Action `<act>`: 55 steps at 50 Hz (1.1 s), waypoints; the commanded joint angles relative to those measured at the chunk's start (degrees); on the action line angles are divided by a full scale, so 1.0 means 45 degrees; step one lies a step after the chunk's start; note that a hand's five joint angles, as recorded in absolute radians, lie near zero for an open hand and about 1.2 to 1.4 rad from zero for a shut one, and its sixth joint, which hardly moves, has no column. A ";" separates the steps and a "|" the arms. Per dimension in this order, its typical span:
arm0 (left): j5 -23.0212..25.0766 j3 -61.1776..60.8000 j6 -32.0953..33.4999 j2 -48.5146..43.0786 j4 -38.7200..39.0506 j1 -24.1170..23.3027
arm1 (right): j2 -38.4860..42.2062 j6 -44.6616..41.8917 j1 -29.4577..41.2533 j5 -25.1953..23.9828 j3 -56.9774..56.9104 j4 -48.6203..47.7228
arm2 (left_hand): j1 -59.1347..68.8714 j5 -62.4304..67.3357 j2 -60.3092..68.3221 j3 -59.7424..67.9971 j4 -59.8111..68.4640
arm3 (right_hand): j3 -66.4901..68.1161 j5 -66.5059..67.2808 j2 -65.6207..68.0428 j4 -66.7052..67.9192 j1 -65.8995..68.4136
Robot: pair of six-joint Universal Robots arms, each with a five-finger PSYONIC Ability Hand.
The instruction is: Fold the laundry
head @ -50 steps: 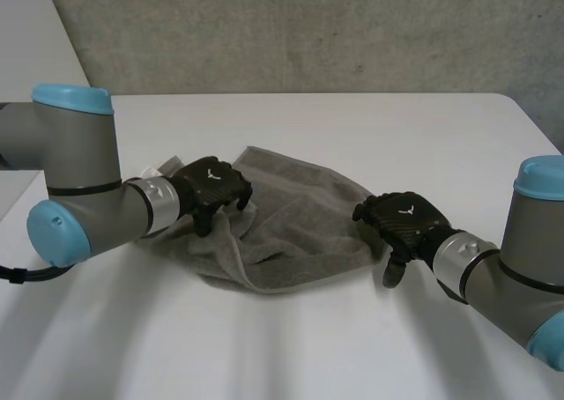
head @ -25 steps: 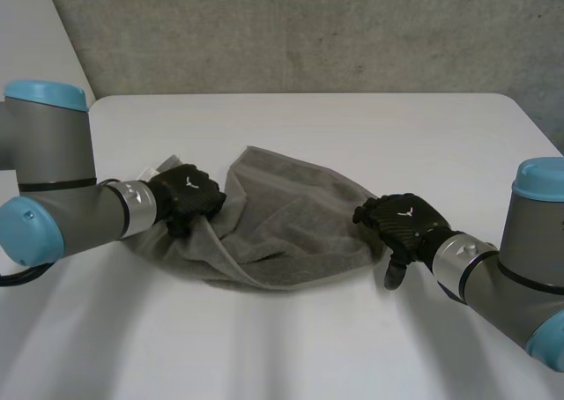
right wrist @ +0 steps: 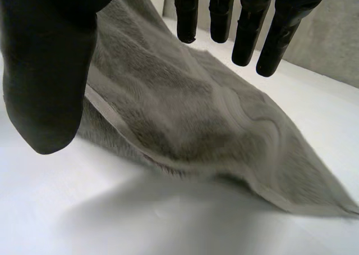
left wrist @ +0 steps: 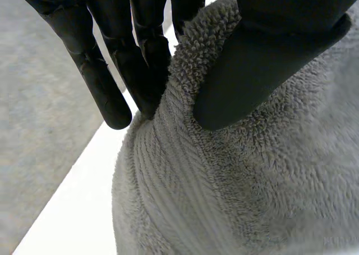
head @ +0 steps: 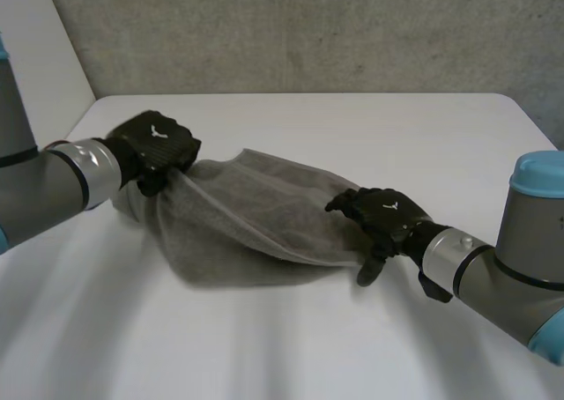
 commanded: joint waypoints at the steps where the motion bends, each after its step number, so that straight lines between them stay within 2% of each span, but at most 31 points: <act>1: -0.0725 -0.0087 -0.2718 0.0843 -0.0015 -0.0022 | 0.0520 0.2347 0.0196 -0.1005 -0.0559 -0.0062 | 0.3220 0.2934 0.2337 0.2330 0.2278 | -0.0857 -0.0783 -0.0954 -0.1139 -0.0798; 5: -0.0745 -0.0087 -0.3289 0.1098 -0.0035 -0.0042 | 0.1108 0.2447 0.0803 -0.0692 -0.1048 -0.0101 | 0.3220 0.2934 0.2337 0.2330 0.2278 | -0.0782 -0.0708 -0.0879 -0.1065 -0.0723; 10: -0.0823 -0.0067 -0.3912 0.1838 -0.0015 0.0075 | 0.2473 0.2389 0.1310 0.0828 -0.2061 -0.0062 | 0.3220 0.2934 0.2337 0.2330 0.2278 | -0.0371 -0.0297 -0.0469 -0.0654 -0.0312; 16: -0.1077 -0.0087 -0.4519 0.2153 -0.0015 0.0173 | 0.2944 0.2388 0.1799 0.1027 -0.2317 0.0153 | 0.3220 0.2934 0.2337 0.2330 0.2278 | -0.0072 0.0002 -0.0169 -0.0354 -0.0013; 17: -0.1135 -0.0087 -0.4655 0.2211 -0.0015 0.0173 | 0.2906 0.2388 0.1896 0.1007 -0.2259 0.0153 | 0.3220 0.2934 0.2337 0.2330 0.2278 | 0.0632 0.0705 0.0534 0.0349 0.0691; 18: -0.1174 -0.0145 -0.4714 0.2230 -0.0015 0.0173 | 0.2770 0.2388 0.1916 0.0988 -0.2220 0.0153 | 0.3220 0.2934 0.2337 0.2330 0.2278 | 0.2637 0.2711 0.2539 0.2354 0.2696; 19: -0.1175 -0.0145 -0.4715 0.2231 -0.0015 0.0173 | 0.2769 0.2388 0.1916 0.0988 -0.2220 0.0153 | 0.3220 0.2934 0.2337 0.2330 0.2278 | 0.2657 0.2731 0.2559 0.2374 0.2716; 20: -0.1175 -0.0261 -0.4715 0.2250 -0.0015 0.0173 | 0.2537 0.2408 0.1916 0.1007 -0.2162 0.0153 | 0.3220 0.2934 0.2337 0.2330 0.2278 | 0.5174 0.5247 0.5076 0.4891 0.5233; 21: -0.1175 -0.0262 -0.4715 0.2250 -0.0015 0.0173 | 0.2534 0.2408 0.1916 0.1007 -0.2161 0.0153 | 0.3220 0.2934 0.2337 0.2330 0.2278 | 0.5199 0.5273 0.5101 0.4916 0.5258; 23: -0.1136 -0.0418 -0.4676 0.2250 0.0024 0.0192 | 0.1893 0.2369 0.1761 0.1163 -0.2064 0.0153 | 0.3220 0.2934 0.2337 0.2330 0.2278 | 1.0890 1.0963 1.0792 1.0607 1.0949; 24: -0.1136 -0.0419 -0.4676 0.2250 0.0024 0.0192 | 0.1890 0.2369 0.1760 0.1163 -0.2064 0.0153 | 0.3220 0.2934 0.2337 0.2330 0.2278 | 1.0918 1.0992 1.0820 1.0635 1.0977; 25: -0.1136 -0.0438 -0.4676 0.2250 0.0024 0.0231 | 0.1464 0.2369 0.1721 0.1202 -0.1986 0.0134 | 0.3220 0.2934 0.2337 0.2330 0.2278 | 1.3842 1.3916 1.3744 1.3559 1.3901; 26: -0.1136 -0.0457 -0.4676 0.2250 0.0024 0.0309 | 0.0938 0.2350 0.1721 0.1183 -0.1889 0.0134 | 0.3220 0.2934 0.2337 0.2330 0.2278 | 1.4561 1.4635 1.4463 1.4278 1.4620; 29: -0.1136 -0.0516 -0.4715 0.2250 0.0024 0.0407 | 0.0327 0.2349 0.1584 0.1163 -0.1927 0.0134 | 0.3220 0.2934 0.2337 0.2330 0.2278 | 1.4568 1.4642 1.4471 1.4285 1.4627; 34: -0.1116 -0.0730 -0.4793 0.2678 0.0082 0.0466 | -0.2050 0.2019 -0.0267 0.0930 -0.2121 0.0153 | 0.3220 0.2934 0.2337 0.2330 0.2278 | 1.4568 1.4642 1.4471 1.4285 1.4627; 38: -0.1136 -0.0887 -0.5086 0.3012 0.0454 0.0349 | -0.3169 0.1705 -0.0720 0.0851 -0.2376 0.0251 | 0.3220 0.2934 0.2337 0.2330 0.2278 | 1.4568 1.4642 1.4471 1.4285 1.4627; 40: -0.1136 -0.1198 -0.5979 0.3614 0.1037 0.0329 | -0.4238 0.1394 -0.0876 0.0637 -0.2570 0.0658 | 0.3220 0.2934 0.2337 0.2330 0.2278 | 1.4568 1.4642 1.4471 1.4285 1.4627; 43: -0.1136 -0.1415 -0.6570 0.3969 0.1352 0.0310 | -0.4653 0.1138 -0.0896 0.0578 -0.2649 0.0856 | 0.3220 0.2934 0.2337 0.2330 0.2278 | 1.4568 1.4642 1.4471 1.4285 1.4627; 45: -0.1136 -0.1900 -0.7737 0.4533 0.2129 0.0251 | -0.5353 -0.0026 -0.0857 0.0772 -0.2727 0.0973 | 0.3220 0.2934 0.2337 0.2330 0.2278 | 1.4568 1.4642 1.4471 1.4285 1.4627; 46: -0.1136 -0.1903 -0.7742 0.4535 0.2133 0.0251 | -0.5356 -0.0033 -0.0857 0.0773 -0.2728 0.0973 | 0.3220 0.2934 0.2337 0.2330 0.2278 | 1.4568 1.4642 1.4471 1.4285 1.4627; 48: -0.1155 -0.2563 -0.8442 0.4924 0.2930 0.0231 | -0.5688 -0.1782 -0.0974 0.0928 -0.2728 0.1458 | 0.3220 0.2934 0.2337 0.2330 0.2278 | 1.4568 1.4642 1.4471 1.4285 1.4627; 49: -0.1155 -0.2567 -0.8445 0.4926 0.2934 0.0231 | -0.5688 -0.1791 -0.0974 0.0929 -0.2728 0.1462 | 0.3220 0.2934 0.2337 0.2330 0.2278 | 1.4568 1.4642 1.4471 1.4285 1.4627; 51: -0.1175 -0.2879 -0.8601 0.4926 0.3286 0.0231 | -0.5048 -0.3579 -0.0877 0.1414 -0.2960 0.2783 | 0.3220 0.2934 0.2337 0.2330 0.2278 | 1.4568 1.4642 1.4471 1.4285 1.4627; 54: -0.1214 -0.3583 -0.8601 0.4789 0.3754 0.0114 | -0.4458 -0.4350 -0.0818 0.1710 -0.3294 0.3473 | 0.3220 0.2934 0.2337 0.2330 0.2278 | 1.4568 1.4642 1.4471 1.4285 1.4627; 55: -0.1195 -0.3892 -0.8582 0.4538 0.3928 0.0018 | -0.3781 -0.4988 -0.0702 0.1962 -0.3623 0.4034 | 0.3220 0.2934 0.2337 0.2330 0.2278 | 1.4568 1.4642 1.4471 1.4285 1.4627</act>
